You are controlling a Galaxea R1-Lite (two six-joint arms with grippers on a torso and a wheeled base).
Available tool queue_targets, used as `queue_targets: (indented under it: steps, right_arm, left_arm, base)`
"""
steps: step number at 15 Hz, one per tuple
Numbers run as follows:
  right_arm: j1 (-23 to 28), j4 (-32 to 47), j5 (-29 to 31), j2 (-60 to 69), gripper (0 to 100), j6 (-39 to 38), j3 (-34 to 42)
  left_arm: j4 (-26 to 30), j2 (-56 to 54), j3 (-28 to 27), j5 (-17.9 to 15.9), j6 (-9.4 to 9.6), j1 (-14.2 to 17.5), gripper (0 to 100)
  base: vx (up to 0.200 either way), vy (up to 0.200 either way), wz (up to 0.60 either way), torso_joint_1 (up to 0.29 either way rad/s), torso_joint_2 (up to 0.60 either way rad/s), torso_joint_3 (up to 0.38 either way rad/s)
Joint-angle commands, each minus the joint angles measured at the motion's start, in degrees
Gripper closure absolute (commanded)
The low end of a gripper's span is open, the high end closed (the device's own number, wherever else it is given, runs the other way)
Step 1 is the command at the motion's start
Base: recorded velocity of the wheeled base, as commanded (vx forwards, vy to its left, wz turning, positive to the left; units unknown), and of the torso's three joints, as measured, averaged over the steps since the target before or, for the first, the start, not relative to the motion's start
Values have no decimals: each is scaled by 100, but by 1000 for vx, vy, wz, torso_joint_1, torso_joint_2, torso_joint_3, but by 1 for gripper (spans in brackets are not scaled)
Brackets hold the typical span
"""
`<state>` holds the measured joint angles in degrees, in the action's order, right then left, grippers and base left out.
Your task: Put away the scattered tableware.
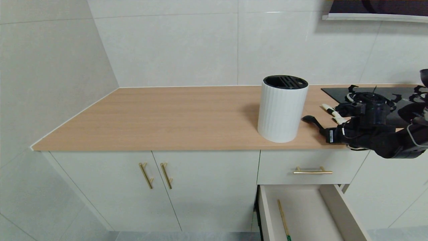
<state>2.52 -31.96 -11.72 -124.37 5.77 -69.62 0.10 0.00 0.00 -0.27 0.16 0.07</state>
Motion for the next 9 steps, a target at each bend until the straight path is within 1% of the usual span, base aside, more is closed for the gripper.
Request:
queue_targets:
  steps: [1,4,7,8,9]
  right_arm:
    - [-6,24,3,27,100,3,1]
    - [-112,155,38,334,100,-32,63]
    - [-402,902,468,1108,100,-120,282]
    - [-525,1228,671,1468,100,-269,414]
    - [-657,1711,899,1855,100,-454,537]
  left_arm:
    - [-1,0,0,0,2,1,0]
    - [-1,0,0,0,2,1,0]
    - [-1,0,0,0,2,1,0]
    - [-1,0,0,0,2,1,0]
    - [-1,0,0,0,2,1,0]
  base:
    - [0,0,0,0,0,0]
    - [0,0,0,0,0,0]
    - [0,0,0,0,0,0]
    - [0,0,0,0,0,0]
    - [0,0,0,0,0,0]
